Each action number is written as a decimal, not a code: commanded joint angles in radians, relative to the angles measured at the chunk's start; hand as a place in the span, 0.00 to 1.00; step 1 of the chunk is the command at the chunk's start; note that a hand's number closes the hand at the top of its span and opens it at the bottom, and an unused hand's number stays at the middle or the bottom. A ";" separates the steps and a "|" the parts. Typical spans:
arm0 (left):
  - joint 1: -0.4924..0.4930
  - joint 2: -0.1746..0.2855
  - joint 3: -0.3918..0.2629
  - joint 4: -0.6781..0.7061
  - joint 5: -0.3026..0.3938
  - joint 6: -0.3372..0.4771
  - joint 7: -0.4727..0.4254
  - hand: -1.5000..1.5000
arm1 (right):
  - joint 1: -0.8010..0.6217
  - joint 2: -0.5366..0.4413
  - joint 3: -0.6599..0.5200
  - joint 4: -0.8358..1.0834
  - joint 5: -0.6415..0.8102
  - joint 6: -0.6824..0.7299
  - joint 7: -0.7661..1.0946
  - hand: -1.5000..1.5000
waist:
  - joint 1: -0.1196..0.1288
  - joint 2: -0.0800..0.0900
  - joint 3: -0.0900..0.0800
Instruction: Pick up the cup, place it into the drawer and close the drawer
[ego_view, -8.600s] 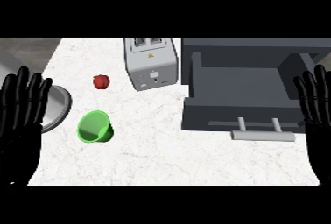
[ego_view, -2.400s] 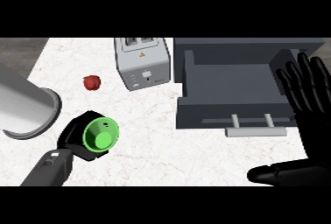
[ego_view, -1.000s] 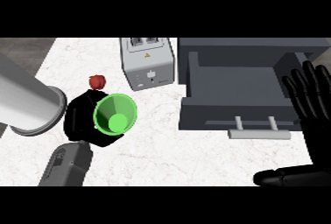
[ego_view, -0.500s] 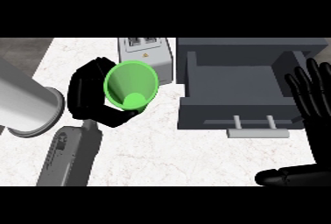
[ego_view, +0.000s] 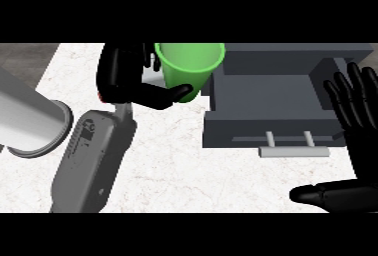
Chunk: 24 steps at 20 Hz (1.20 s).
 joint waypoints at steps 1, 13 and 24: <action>-0.137 0.007 0.021 0.057 -0.021 0.046 0.087 1.00 | 0.049 -0.010 -0.017 -0.019 -0.034 0.032 -0.011 0.00 | -0.004 0.000 0.000; -0.310 -0.002 -0.125 0.315 0.024 0.181 0.055 1.00 | 0.030 0.016 0.011 0.059 0.022 0.022 -0.074 0.00 | -0.007 0.001 0.000; -0.534 -0.002 -0.261 0.687 0.226 0.322 -0.086 1.00 | 0.010 -0.002 0.003 0.053 -0.002 0.042 -0.063 0.00 | -0.048 0.009 0.001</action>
